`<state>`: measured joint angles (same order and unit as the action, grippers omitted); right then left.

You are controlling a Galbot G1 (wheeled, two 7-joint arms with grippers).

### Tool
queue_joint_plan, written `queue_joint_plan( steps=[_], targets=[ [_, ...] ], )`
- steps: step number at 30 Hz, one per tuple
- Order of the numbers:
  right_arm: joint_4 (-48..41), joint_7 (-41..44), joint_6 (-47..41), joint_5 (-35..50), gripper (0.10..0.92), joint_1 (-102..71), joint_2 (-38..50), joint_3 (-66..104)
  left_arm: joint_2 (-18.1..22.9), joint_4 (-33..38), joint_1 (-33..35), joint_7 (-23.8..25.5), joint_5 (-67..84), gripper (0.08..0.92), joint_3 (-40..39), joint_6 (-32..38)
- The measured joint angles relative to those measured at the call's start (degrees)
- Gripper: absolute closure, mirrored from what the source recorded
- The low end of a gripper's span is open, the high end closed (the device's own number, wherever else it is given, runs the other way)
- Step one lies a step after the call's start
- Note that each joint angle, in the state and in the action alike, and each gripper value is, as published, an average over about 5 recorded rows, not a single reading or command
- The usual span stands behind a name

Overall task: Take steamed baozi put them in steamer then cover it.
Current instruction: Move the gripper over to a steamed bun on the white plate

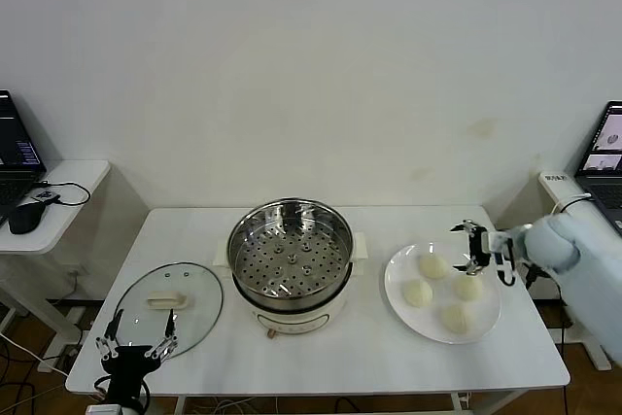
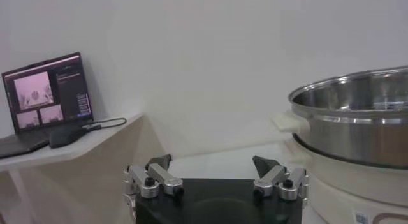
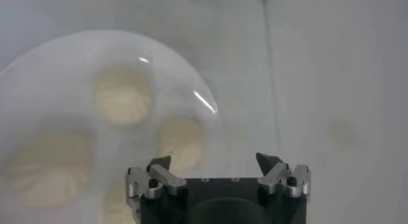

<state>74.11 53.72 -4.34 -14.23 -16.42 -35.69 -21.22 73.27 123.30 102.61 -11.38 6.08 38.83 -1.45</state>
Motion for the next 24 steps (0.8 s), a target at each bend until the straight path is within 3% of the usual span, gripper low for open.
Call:
queue_joint_plan(
  steps=[24],
  targets=[
    [-14.85,0.81,-1.77,-1.13,0.217,9.02,-11.13,-13.91,-0.63,-0.62,-1.41,0.28,-0.32,0.177,1.83,0.28]
  ],
)
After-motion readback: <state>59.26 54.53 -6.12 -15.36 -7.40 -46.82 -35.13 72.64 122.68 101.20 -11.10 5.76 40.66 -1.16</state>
